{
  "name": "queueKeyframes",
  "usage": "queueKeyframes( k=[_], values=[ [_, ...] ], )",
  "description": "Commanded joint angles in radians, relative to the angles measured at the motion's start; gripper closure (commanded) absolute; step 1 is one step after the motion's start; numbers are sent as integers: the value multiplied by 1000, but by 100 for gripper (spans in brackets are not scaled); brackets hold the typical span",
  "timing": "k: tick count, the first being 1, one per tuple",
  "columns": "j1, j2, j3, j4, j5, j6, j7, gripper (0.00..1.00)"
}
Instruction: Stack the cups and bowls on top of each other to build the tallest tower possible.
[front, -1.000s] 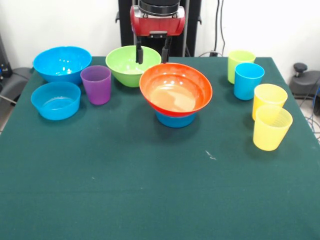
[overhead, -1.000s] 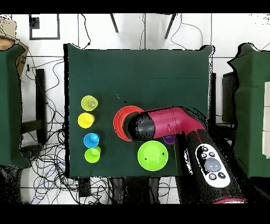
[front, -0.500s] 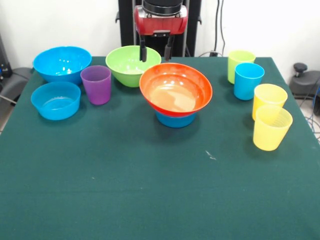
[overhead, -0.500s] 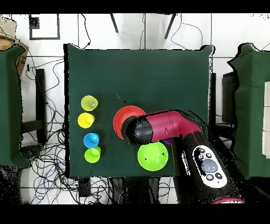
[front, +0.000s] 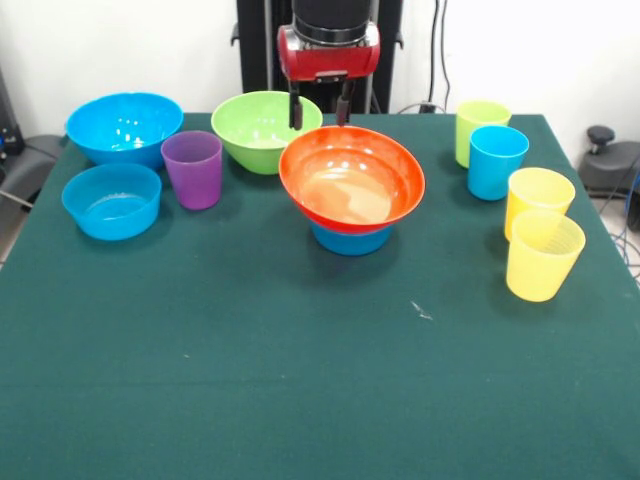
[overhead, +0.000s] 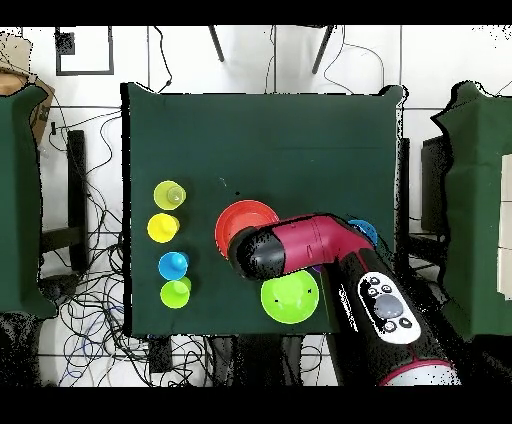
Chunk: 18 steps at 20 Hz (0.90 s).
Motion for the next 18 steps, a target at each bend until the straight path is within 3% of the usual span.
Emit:
queueKeyframes(
  k=[1,18],
  values=[
    [32,69,0,41,-122,-71,-42,0],
    [30,95,-3,38,-154,-96,-12,0]
  ],
)
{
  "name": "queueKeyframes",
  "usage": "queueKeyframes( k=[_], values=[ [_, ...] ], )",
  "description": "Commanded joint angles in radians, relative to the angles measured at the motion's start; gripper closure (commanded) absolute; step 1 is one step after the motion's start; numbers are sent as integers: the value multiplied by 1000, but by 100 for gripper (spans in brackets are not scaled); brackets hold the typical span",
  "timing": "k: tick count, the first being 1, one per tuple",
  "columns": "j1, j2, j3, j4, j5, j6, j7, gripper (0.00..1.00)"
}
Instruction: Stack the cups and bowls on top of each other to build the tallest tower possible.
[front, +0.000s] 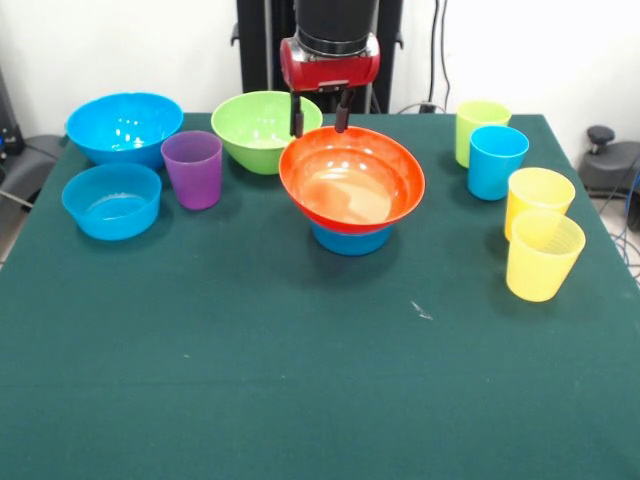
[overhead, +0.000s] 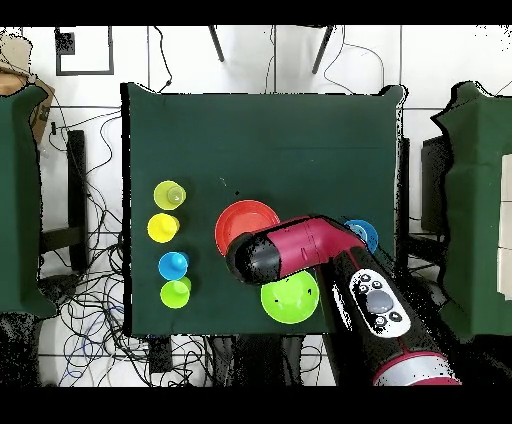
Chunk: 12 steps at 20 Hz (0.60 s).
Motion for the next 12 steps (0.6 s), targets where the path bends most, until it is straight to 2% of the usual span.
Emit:
queueKeyframes(
  k=[1,12],
  values=[
    [23,75,-7,35,-93,-89,-7,0],
    [47,105,-37,46,-100,-164,37,0]
  ],
)
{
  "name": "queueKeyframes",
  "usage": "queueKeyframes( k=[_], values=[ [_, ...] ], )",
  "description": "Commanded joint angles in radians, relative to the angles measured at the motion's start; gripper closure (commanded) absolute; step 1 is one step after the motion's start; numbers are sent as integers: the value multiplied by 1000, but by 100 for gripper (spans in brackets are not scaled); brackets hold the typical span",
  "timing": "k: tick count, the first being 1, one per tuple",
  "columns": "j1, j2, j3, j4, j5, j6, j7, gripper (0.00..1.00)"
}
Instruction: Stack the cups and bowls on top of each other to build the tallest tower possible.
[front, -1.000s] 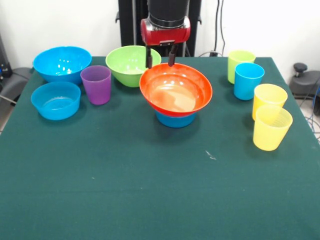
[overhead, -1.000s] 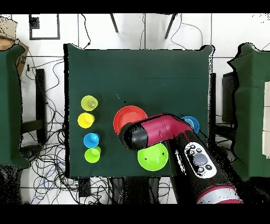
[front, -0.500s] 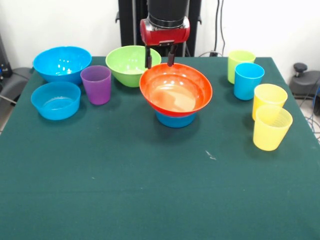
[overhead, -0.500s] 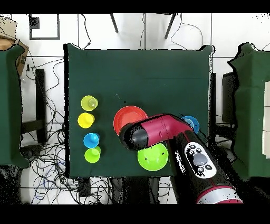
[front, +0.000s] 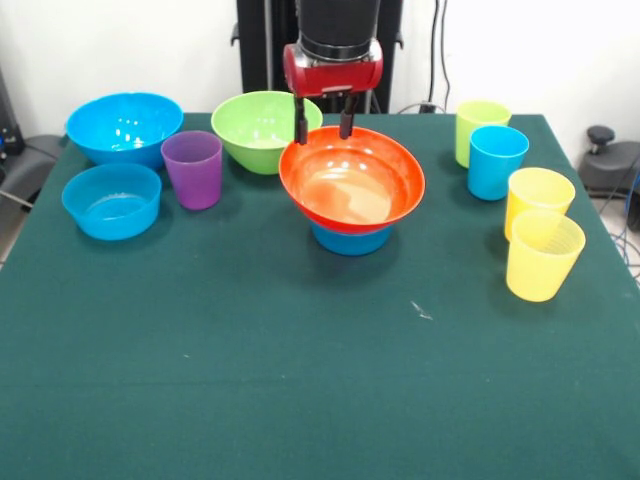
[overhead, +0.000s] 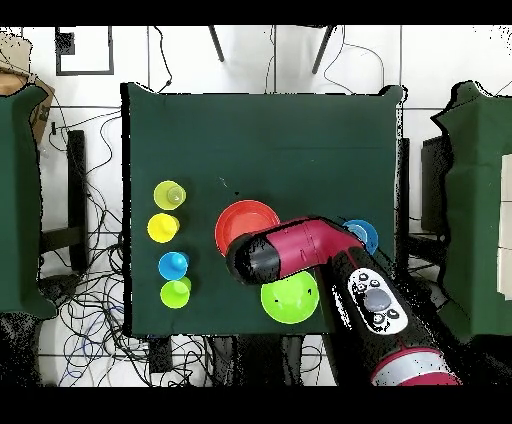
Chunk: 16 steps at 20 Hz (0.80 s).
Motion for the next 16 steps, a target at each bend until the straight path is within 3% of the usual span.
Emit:
queueKeyframes(
  k=[1,16],
  values=[
    [46,88,-31,41,-99,-109,40,0],
    [70,96,-69,38,-88,-141,28,0]
  ],
)
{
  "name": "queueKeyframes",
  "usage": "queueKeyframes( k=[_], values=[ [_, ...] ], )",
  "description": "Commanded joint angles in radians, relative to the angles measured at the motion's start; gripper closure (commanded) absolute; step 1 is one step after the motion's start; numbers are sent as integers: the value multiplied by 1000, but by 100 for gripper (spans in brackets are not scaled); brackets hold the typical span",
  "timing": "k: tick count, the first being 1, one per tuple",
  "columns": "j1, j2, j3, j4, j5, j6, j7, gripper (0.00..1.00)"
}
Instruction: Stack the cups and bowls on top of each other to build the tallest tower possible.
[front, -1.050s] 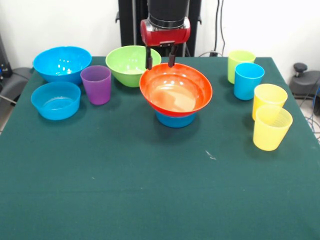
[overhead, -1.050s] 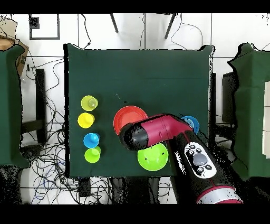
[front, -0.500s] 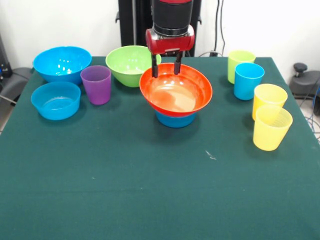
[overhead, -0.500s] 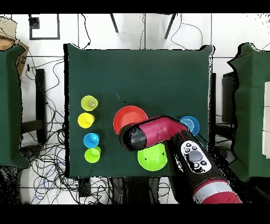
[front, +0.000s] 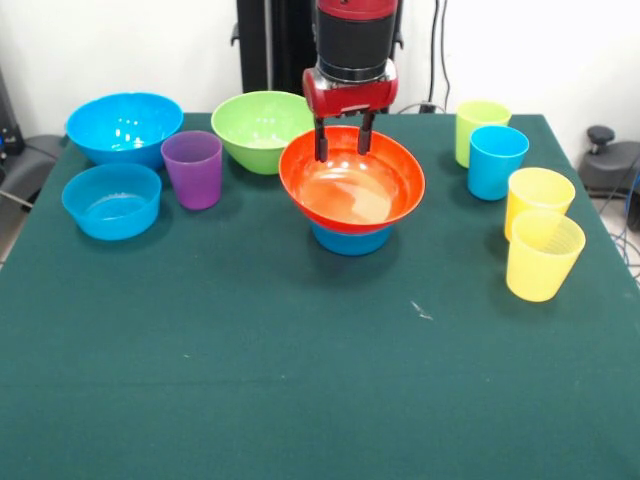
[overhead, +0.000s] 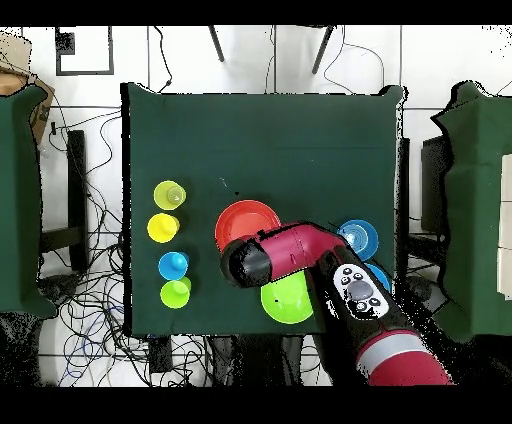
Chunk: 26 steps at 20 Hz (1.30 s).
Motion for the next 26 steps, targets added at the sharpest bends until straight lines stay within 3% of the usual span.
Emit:
queueKeyframes(
  k=[1,8,15,18,26],
  values=[
    [27,28,-31,39,-88,-57,26,0],
    [35,49,-56,47,-109,-102,34,0],
    [22,61,-56,61,-118,-89,-1,0],
    [36,86,-79,55,-154,-108,9,0],
    [51,98,-84,36,-156,-86,30,0]
  ],
)
